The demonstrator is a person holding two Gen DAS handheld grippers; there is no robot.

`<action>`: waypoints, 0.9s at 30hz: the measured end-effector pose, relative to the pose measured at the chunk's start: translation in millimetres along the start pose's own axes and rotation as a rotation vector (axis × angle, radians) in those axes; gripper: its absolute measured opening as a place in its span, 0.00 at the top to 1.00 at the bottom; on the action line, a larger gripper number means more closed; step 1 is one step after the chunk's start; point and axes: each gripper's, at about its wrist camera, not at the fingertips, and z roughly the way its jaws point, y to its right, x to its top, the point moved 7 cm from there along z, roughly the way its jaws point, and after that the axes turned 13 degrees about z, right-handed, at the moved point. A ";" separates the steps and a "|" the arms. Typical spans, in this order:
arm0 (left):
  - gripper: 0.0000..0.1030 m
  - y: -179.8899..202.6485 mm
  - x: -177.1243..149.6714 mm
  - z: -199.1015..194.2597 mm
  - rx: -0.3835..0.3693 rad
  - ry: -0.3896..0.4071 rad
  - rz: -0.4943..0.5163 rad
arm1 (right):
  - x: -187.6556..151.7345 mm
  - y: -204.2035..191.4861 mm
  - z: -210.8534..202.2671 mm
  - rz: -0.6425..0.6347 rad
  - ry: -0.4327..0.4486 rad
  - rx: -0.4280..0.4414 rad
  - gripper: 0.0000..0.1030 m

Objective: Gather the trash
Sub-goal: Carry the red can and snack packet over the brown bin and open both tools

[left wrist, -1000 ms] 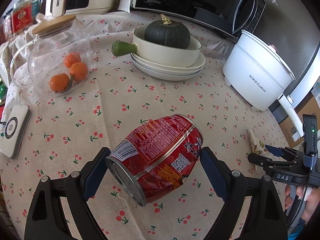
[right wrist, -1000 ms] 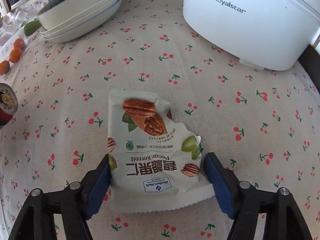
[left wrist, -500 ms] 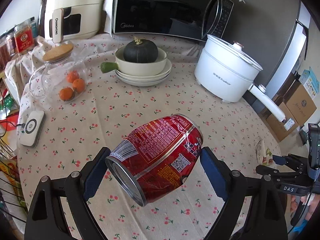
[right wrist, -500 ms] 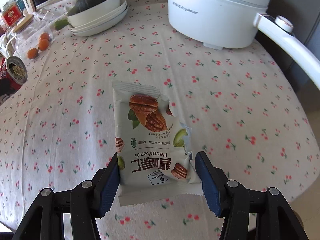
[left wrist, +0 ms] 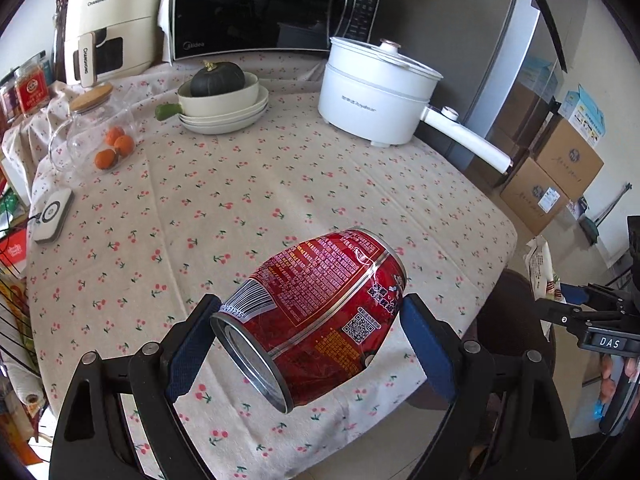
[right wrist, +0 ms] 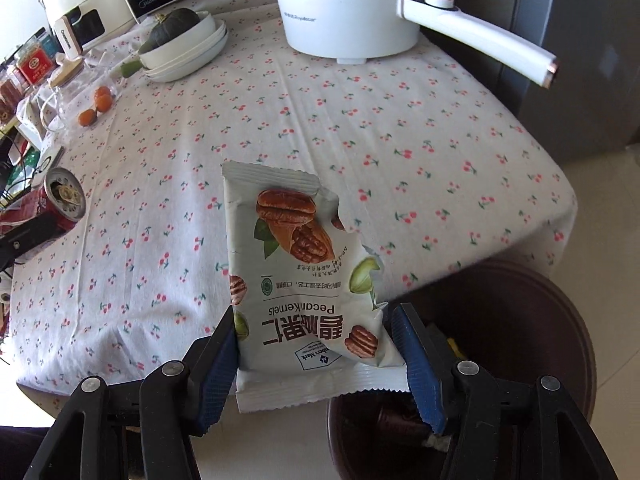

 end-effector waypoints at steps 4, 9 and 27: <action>0.11 30.0 -7.9 0.3 -0.054 -0.003 0.021 | -23.1 30.9 -12.1 0.095 -0.021 0.010 0.36; 0.11 79.9 -15.2 11.1 -0.130 -0.029 0.093 | -41.1 71.1 -26.9 0.180 -0.020 0.002 0.36; 0.11 249.5 -29.4 70.2 -0.310 -0.088 0.341 | -87.5 187.4 -42.5 0.320 -0.049 -0.095 0.35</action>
